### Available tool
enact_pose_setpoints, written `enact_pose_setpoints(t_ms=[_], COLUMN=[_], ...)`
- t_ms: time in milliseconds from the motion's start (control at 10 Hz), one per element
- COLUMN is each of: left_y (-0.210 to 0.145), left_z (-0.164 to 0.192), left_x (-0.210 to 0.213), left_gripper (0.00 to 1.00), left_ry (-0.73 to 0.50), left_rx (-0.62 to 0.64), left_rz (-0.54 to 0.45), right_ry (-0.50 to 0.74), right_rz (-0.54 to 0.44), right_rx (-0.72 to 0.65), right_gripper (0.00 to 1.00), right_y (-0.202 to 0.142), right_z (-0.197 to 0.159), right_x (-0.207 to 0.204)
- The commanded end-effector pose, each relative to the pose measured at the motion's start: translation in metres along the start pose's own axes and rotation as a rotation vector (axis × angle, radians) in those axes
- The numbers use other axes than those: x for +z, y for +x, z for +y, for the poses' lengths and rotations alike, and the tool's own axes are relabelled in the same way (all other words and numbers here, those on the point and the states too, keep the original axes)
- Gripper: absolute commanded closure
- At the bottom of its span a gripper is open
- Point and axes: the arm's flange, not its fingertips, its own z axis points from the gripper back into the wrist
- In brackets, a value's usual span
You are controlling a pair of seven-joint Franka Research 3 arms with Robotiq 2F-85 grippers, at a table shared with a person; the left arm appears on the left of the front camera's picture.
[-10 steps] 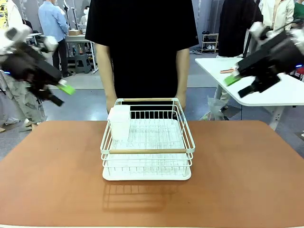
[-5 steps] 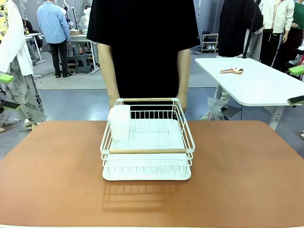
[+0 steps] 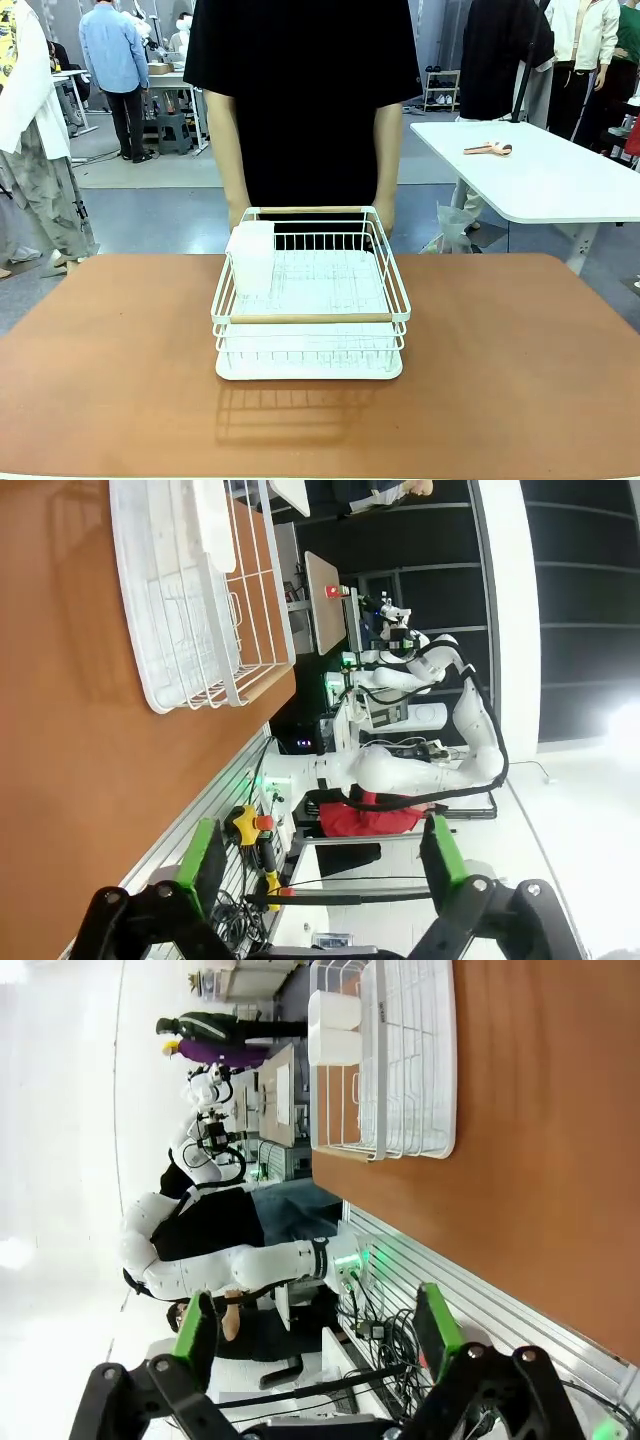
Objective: Clean the table.
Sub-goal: Pick up the Lint Roller when the human hands it over.
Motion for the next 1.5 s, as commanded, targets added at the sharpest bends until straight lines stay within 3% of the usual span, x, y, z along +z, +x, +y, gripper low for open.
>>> enact_pose_setpoints(t_ms=[0, 1400], left_y=[0.010, 0.003], left_z=[-0.006, 0.000], left_x=[-0.003, -0.002], left_gripper=[0.00, 0.00], left_ry=[-0.028, -0.001], left_rx=[-0.028, 0.000], left_rz=[0.014, 0.008], right_ry=[0.001, -0.005], right_rz=[0.001, 0.000], right_rx=[0.014, -0.003], right_gripper=[0.00, 0.00], right_y=[0.005, 0.001], right_z=[0.004, 0.000], right_x=[-0.012, -0.001])
